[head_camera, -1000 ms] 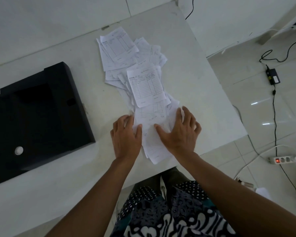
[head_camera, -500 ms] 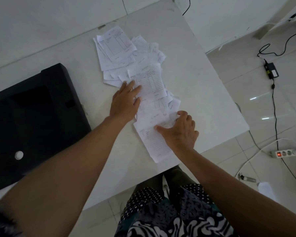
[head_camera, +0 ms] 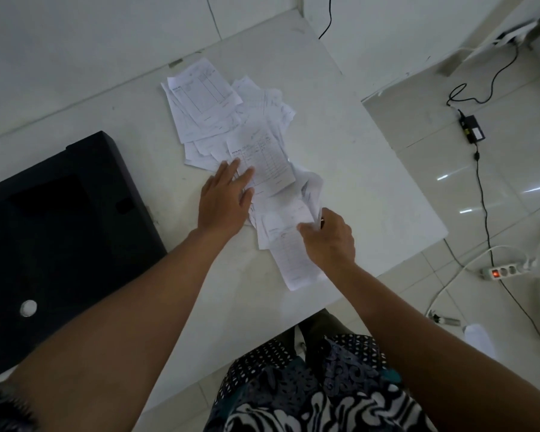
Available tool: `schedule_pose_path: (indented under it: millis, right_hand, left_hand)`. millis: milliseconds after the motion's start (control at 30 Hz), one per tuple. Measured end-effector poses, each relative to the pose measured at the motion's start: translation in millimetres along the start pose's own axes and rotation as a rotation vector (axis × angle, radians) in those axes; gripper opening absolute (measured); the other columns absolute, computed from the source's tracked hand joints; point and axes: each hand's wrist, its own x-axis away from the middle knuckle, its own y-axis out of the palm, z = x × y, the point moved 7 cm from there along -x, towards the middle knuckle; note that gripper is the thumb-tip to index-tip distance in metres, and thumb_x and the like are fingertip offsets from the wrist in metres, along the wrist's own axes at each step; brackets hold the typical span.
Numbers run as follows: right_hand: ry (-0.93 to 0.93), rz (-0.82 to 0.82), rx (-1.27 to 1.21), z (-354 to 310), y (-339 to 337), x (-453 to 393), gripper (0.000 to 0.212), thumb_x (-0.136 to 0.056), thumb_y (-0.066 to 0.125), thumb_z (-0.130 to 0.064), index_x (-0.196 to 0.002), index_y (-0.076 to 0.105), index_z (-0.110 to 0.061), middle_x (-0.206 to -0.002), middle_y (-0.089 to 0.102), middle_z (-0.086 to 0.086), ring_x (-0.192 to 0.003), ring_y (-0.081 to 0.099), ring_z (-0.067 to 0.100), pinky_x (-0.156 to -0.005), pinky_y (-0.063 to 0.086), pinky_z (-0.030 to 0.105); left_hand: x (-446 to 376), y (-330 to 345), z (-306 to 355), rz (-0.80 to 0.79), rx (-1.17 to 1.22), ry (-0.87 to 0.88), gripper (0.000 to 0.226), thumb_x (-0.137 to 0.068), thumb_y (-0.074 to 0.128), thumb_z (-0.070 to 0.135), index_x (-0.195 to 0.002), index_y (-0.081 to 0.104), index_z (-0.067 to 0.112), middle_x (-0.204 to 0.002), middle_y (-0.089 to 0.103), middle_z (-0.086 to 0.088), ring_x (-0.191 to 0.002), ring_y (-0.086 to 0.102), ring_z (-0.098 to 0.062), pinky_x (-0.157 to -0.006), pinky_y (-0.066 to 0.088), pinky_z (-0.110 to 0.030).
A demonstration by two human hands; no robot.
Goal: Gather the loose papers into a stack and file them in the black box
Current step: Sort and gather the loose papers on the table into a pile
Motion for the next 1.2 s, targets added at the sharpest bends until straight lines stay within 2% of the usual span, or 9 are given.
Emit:
schedule_pose_path:
  millis: [100, 333, 533, 633, 733, 933, 1033, 1100, 1200]
  right_hand:
    - [-0.094, 0.049, 0.052, -1, -13, 0, 0.016, -0.097, 0.053, -0.035, -0.1, 0.054, -0.019, -0.093, 0.062, -0.004, -0.084, 0.062, 0.024, -0.076, 0.055, 0.042]
    - [-0.147, 0.178, 0.046, -6, -42, -6, 0.013, -0.1, 0.053, -0.035, -0.104, 0.056, -0.023, -0.096, 0.061, -0.006, -0.077, 0.059, 0.02, -0.07, 0.048, 0.034]
    - [-0.12, 0.324, -0.044, 5, -72, -15, 0.027, -0.099, 0.051, -0.035, -0.122, 0.063, -0.026, -0.112, 0.07, -0.001, -0.094, 0.066, 0.025, -0.088, 0.055, 0.043]
    - [-0.015, 0.399, -0.161, 12, -97, -30, 0.027, -0.097, 0.051, -0.036, -0.119, 0.06, -0.024, -0.112, 0.068, 0.002, -0.101, 0.064, 0.029, -0.091, 0.053, 0.044]
    - [0.048, 0.441, -0.396, 8, -119, -45, 0.027, -0.094, 0.053, -0.034, -0.117, 0.06, -0.021, -0.108, 0.066, 0.003, -0.103, 0.062, 0.031, -0.095, 0.052, 0.048]
    - [-0.141, 0.314, -0.537, -54, -109, -70, 0.022, -0.089, 0.06, -0.028, -0.109, 0.065, -0.019, -0.105, 0.069, 0.003, -0.101, 0.065, 0.025, -0.093, 0.054, 0.045]
    - [-0.219, 0.17, -0.429, -81, -74, -79, 0.026, -0.093, 0.061, -0.03, -0.113, 0.066, -0.013, -0.113, 0.069, 0.009, -0.106, 0.063, 0.029, -0.095, 0.051, 0.042]
    - [-0.202, 0.035, -0.365, -89, -47, -86, 0.028, -0.094, 0.061, -0.034, -0.112, 0.066, -0.012, -0.112, 0.069, 0.009, -0.105, 0.064, 0.03, -0.091, 0.051, 0.039]
    - [-0.193, -0.066, -0.146, -96, -23, -91, 0.037, -0.09, 0.061, -0.051, -0.105, 0.062, -0.018, -0.104, 0.067, 0.001, -0.099, 0.065, 0.025, -0.087, 0.053, 0.041]
  left_hand:
    - [1, 1, 2, 0.003, 0.006, -0.012, 0.048, -0.104, 0.046, 0.035, -0.151, 0.041, 0.028, -0.164, 0.024, 0.0, -0.153, 0.015, -0.022, -0.123, 0.018, -0.044]
    - [4, 1, 6, 0.031, 0.008, -0.003, 0.048, -0.103, 0.047, 0.038, -0.15, 0.043, 0.03, -0.163, 0.027, 0.0, -0.153, 0.018, -0.022, -0.123, 0.016, -0.045]
    - [4, 1, 8, 0.039, 0.009, -0.046, 0.047, -0.102, 0.048, 0.038, -0.148, 0.045, 0.03, -0.163, 0.028, 0.002, -0.152, 0.019, -0.021, -0.123, 0.015, -0.045]
    - [3, 1, 10, 0.033, -0.014, -0.065, 0.047, -0.102, 0.049, 0.038, -0.148, 0.045, 0.031, -0.163, 0.028, 0.002, -0.152, 0.02, -0.021, -0.122, 0.017, -0.046]
    - [2, -1, 14, 0.045, -0.03, -0.067, 0.046, -0.101, 0.051, 0.035, -0.147, 0.047, 0.029, -0.161, 0.031, 0.001, -0.151, 0.023, -0.023, -0.121, 0.021, -0.049]
    - [0, 0, 15, 0.054, -0.046, -0.096, 0.045, -0.098, 0.055, 0.031, -0.143, 0.052, 0.029, -0.159, 0.037, 0.001, -0.15, 0.028, -0.024, -0.117, 0.029, -0.051]
    - [2, -8, 17, 0.156, 0.027, -0.087, 0.044, -0.095, 0.061, 0.021, -0.139, 0.058, 0.021, -0.154, 0.044, -0.005, -0.145, 0.037, -0.026, -0.113, 0.037, -0.05]
    - [8, -17, 18, 0.277, 0.091, -0.11, 0.04, -0.094, 0.063, 0.012, -0.134, 0.062, 0.011, -0.149, 0.05, -0.01, -0.14, 0.045, -0.027, -0.112, 0.041, -0.042]
    - [21, -23, 17, 0.355, 0.174, -0.274, 0.034, -0.095, 0.06, 0.01, -0.129, 0.064, 0.005, -0.142, 0.057, -0.013, -0.133, 0.05, -0.029, -0.109, 0.039, -0.034]
